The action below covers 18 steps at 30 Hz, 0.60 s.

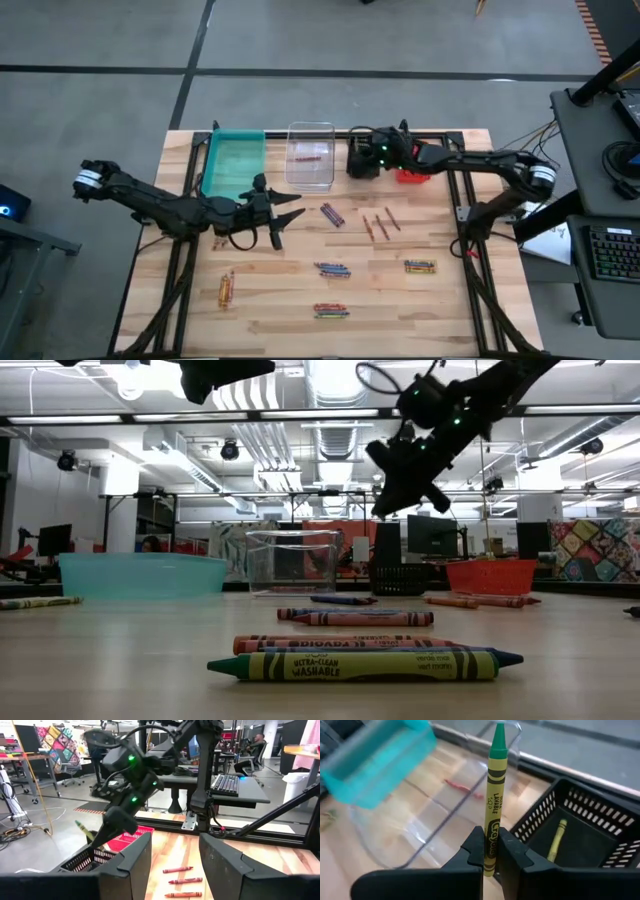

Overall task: Sort crayons
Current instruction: Put the green crayon into the black bin

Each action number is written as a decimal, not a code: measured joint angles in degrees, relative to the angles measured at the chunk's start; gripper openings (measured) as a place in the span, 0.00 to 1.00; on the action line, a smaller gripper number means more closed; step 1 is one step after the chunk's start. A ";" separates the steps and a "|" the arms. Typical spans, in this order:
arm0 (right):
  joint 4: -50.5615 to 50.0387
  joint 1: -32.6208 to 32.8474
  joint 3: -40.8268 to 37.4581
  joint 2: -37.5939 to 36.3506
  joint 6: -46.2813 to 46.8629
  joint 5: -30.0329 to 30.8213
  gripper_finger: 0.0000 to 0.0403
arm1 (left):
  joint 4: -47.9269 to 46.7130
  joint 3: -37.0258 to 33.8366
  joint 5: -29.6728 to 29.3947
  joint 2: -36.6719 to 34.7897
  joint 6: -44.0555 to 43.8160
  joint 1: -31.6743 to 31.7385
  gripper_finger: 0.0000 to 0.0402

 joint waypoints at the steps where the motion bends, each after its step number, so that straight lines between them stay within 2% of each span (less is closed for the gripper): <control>1: -1.45 -0.30 1.47 1.21 -0.39 -0.03 0.04 | 0.01 0.00 -0.02 0.00 0.00 0.00 0.37; 5: -7.48 -1.88 7.90 6.21 -2.54 0.34 0.04 | 0.02 0.00 -1.70 -0.13 0.02 0.00 0.37; 11: -18.63 -4.02 15.67 13.07 -3.09 5.55 0.04 | 0.00 0.00 -5.58 -0.25 0.02 0.00 0.37; 18: -26.11 -6.37 18.94 18.31 -0.87 5.75 0.04 | 0.00 0.00 -5.95 -0.42 0.98 0.00 0.37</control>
